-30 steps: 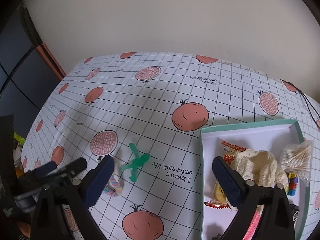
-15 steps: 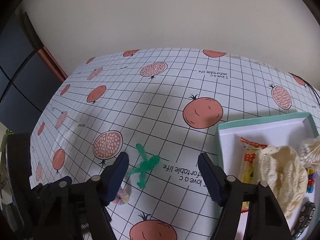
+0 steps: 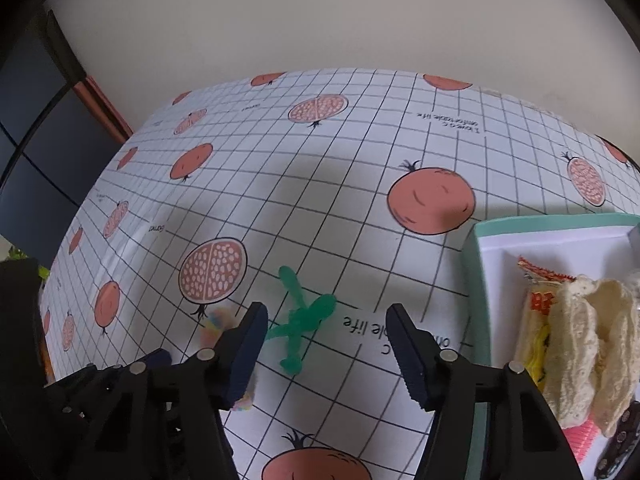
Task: Organize objects
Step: 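Grasp the rainbow pipe cleaner with the left tool while the right tool grasps the green figure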
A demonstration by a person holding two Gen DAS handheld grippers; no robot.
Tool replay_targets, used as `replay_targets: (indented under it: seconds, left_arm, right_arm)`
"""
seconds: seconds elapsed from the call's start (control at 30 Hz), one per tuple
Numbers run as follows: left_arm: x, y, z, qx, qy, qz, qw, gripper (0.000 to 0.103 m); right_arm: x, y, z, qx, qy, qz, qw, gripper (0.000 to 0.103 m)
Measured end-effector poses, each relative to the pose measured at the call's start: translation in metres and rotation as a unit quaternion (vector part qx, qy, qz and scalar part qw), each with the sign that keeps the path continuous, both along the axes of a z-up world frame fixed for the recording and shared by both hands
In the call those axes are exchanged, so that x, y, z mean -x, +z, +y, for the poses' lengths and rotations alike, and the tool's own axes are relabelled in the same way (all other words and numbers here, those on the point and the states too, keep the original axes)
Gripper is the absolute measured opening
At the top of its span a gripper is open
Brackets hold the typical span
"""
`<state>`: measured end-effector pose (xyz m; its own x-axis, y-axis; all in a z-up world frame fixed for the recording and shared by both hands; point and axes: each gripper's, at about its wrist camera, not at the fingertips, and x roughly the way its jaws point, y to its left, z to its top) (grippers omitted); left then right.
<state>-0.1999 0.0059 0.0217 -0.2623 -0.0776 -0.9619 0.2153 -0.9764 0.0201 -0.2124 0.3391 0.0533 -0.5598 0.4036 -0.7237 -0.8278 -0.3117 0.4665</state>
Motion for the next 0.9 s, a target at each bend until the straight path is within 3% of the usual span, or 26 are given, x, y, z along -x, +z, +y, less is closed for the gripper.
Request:
replay_targets:
  seconds: [0.07, 0.13, 0.23, 0.3, 0.5, 0.67, 0.9]
  left_arm:
    - [0.000, 0.000, 0.001, 0.000, -0.003, 0.002, 1.0000, 0.049]
    - [-0.001, 0.002, 0.000, 0.000, -0.005, 0.006, 1.0000, 0.035]
    - [-0.002, 0.002, 0.000, -0.002, -0.009, 0.009, 0.9999, 0.024]
    - [-0.002, 0.002, -0.001, -0.003, -0.011, 0.011, 0.9999, 0.020]
    - [-0.003, 0.003, -0.006, -0.014, -0.006, 0.016, 0.9998, 0.014]
    - [-0.005, 0.003, -0.017, -0.045, 0.011, 0.022, 0.9987, 0.012]
    - [-0.006, 0.003, -0.023, -0.062, 0.017, 0.028, 0.9975, 0.012]
  right_arm:
    - [0.003, -0.003, 0.000, 0.005, 0.000, -0.002, 1.000, 0.058]
    - [0.006, -0.006, 0.001, 0.009, 0.000, 0.001, 1.000, 0.055]
    - [0.006, -0.008, 0.002, 0.014, -0.001, 0.004, 1.000, 0.047]
    - [0.006, -0.010, 0.003, 0.019, 0.000, 0.011, 1.000, 0.043]
    - [0.006, -0.012, 0.003, 0.015, -0.002, 0.017, 1.000, 0.041]
    - [0.004, -0.014, 0.003, 0.025, -0.002, 0.047, 0.999, 0.028]
    - [0.001, -0.014, 0.001, 0.024, -0.002, 0.056, 0.998, 0.026]
